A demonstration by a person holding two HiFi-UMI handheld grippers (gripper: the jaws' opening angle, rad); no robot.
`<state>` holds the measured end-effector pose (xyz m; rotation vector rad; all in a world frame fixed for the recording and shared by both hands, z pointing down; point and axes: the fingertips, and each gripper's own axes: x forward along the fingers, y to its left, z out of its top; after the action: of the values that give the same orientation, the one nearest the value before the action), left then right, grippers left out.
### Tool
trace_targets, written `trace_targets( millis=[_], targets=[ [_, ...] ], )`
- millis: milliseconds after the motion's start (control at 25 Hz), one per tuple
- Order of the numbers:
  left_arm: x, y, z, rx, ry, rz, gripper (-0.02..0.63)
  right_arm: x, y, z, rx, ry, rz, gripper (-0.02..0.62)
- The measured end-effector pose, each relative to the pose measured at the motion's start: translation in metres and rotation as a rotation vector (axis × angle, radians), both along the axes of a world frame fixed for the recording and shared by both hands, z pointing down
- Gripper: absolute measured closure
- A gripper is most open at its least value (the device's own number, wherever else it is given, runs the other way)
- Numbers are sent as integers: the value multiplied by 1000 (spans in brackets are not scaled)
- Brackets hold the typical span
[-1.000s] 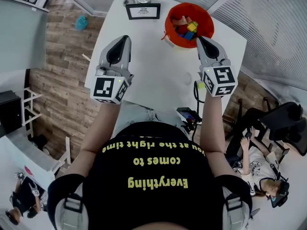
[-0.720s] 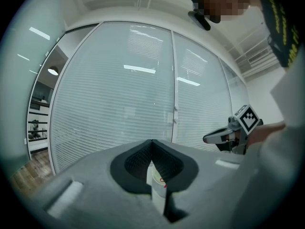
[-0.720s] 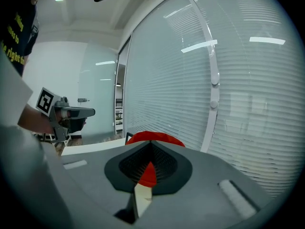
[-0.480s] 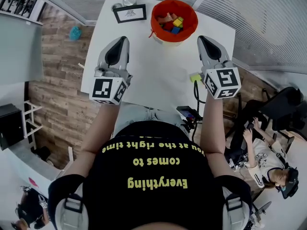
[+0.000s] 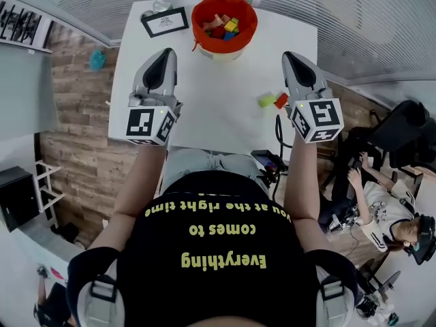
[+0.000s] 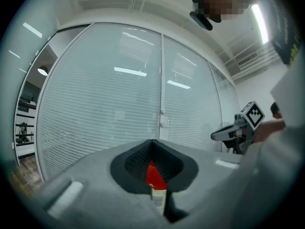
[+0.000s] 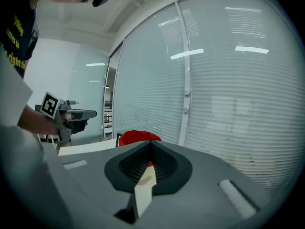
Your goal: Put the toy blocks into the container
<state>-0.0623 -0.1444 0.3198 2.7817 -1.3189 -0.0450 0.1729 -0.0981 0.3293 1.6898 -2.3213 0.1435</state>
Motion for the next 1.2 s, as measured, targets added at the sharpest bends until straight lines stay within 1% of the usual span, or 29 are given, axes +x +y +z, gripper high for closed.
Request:
trace_targets(
  millis=[440, 680, 920, 1200],
  targets=[
    [59, 14, 12, -22, -10, 140, 607, 45, 47, 14, -31, -10, 130, 588],
    [82, 21, 21, -42, -22, 202, 607, 62, 68, 26, -52, -27, 197, 588],
    [102, 27, 33, -63, -31, 257, 607, 70, 82, 43, -85, -39, 239, 588],
    [120, 37, 50, -100, -46, 312, 607, 77, 97, 76, -154, -58, 281, 575]
  ],
)
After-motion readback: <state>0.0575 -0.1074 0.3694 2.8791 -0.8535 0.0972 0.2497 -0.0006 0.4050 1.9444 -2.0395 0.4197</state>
